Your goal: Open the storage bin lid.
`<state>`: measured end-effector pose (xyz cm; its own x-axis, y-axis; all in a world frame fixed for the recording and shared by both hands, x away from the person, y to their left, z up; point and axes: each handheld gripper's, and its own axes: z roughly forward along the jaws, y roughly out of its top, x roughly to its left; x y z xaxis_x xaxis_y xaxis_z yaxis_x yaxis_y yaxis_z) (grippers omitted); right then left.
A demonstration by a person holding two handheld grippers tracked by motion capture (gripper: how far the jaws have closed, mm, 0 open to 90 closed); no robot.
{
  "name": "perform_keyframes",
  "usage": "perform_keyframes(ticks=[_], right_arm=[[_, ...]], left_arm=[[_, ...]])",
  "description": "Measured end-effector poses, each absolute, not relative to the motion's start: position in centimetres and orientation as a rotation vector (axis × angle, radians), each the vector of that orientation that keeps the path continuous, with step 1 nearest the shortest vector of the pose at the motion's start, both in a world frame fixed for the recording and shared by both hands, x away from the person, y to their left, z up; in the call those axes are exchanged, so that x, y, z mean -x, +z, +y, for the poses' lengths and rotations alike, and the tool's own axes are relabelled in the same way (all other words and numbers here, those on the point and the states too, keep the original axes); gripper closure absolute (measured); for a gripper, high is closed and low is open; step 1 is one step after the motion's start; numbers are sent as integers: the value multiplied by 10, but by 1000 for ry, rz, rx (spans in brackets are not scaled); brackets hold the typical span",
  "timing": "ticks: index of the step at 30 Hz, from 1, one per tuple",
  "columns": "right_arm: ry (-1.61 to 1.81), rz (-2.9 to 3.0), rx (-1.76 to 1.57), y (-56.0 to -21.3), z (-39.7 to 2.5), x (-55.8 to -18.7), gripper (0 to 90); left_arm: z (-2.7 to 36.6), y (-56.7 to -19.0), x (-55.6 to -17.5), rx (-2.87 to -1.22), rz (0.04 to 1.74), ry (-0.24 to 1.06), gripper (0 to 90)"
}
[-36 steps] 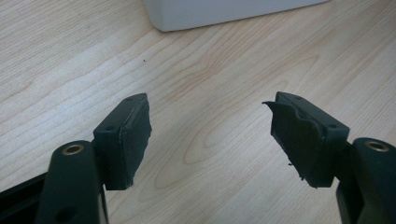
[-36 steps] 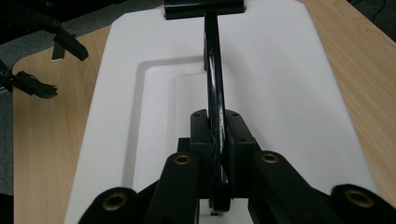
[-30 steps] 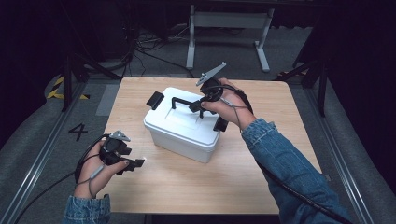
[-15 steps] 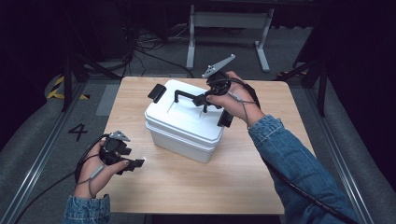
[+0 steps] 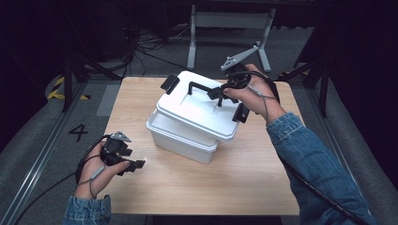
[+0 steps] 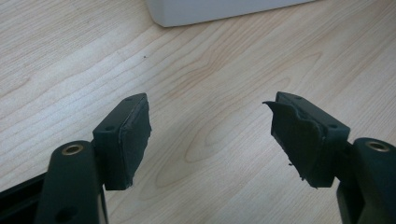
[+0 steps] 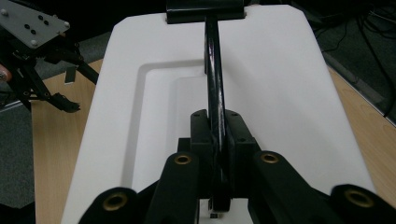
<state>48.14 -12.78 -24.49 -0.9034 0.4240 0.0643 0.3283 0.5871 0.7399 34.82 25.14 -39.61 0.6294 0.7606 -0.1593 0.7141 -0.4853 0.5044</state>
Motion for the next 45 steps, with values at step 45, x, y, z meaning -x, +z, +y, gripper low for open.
perform_keyframes(ticks=[45], right_arm=[[1103, 2457, -1070, -268, -309, -482, 846]], left_arm=[[250, -405, -353, -2355, 1190, 85, 288]])
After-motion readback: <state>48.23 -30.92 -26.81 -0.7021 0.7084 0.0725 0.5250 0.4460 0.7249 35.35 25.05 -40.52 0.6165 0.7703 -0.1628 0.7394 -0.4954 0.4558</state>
